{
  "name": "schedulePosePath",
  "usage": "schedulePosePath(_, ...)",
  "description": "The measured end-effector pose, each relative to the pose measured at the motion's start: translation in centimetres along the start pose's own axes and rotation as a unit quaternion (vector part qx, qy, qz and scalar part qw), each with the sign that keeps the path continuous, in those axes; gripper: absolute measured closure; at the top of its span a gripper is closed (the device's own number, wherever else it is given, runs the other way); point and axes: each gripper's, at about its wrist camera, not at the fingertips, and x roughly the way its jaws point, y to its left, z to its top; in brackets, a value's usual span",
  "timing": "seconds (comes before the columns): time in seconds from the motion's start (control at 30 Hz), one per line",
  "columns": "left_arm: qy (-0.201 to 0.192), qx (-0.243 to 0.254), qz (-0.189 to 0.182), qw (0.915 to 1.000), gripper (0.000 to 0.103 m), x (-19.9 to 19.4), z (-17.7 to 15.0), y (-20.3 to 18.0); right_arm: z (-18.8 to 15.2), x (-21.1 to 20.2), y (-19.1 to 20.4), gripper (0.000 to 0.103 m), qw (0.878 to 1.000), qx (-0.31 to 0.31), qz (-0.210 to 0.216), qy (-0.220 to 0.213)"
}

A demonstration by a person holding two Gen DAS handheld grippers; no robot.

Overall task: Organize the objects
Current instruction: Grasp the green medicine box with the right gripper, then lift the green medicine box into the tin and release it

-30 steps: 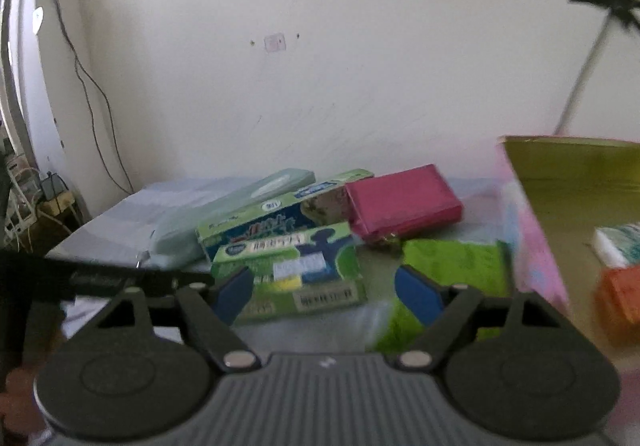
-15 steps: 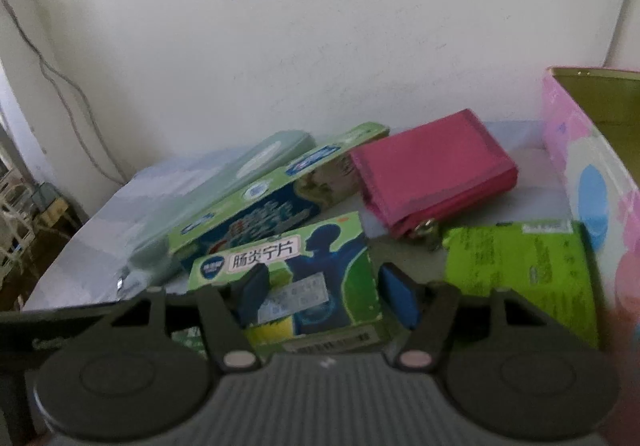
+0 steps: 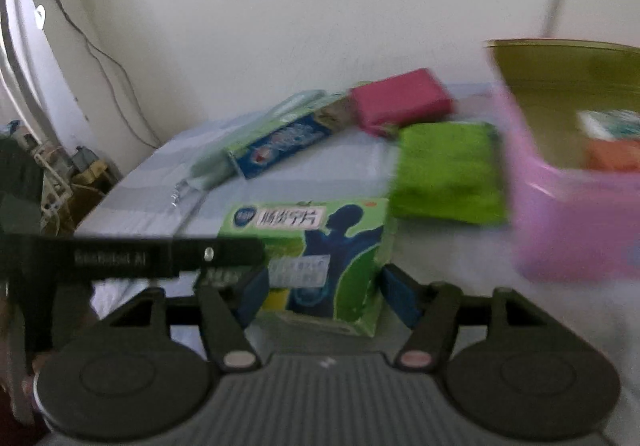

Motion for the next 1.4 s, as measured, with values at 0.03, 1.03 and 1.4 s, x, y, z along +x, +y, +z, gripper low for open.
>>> schedulePosePath(0.03, 0.005, 0.012, -0.007, 0.9999, 0.049, 0.5, 0.0, -1.1, -0.5, -1.1, -0.4, 0.036, 1.000, -0.004, -0.013, -0.008)
schedulePosePath(1.03, 0.063, 0.188, -0.097, 0.9754, 0.040, 4.4, -0.7, -17.5, -7.8, -11.5, -7.5, 0.023, 0.984, -0.058, -0.147, -0.086)
schedulePosePath(1.4, -0.072, 0.259, -0.049, 0.9619, 0.039, 7.4, 9.1, -24.9, 4.3, -11.7, -13.0, 0.023, 0.969, -0.064, -0.175, -0.160)
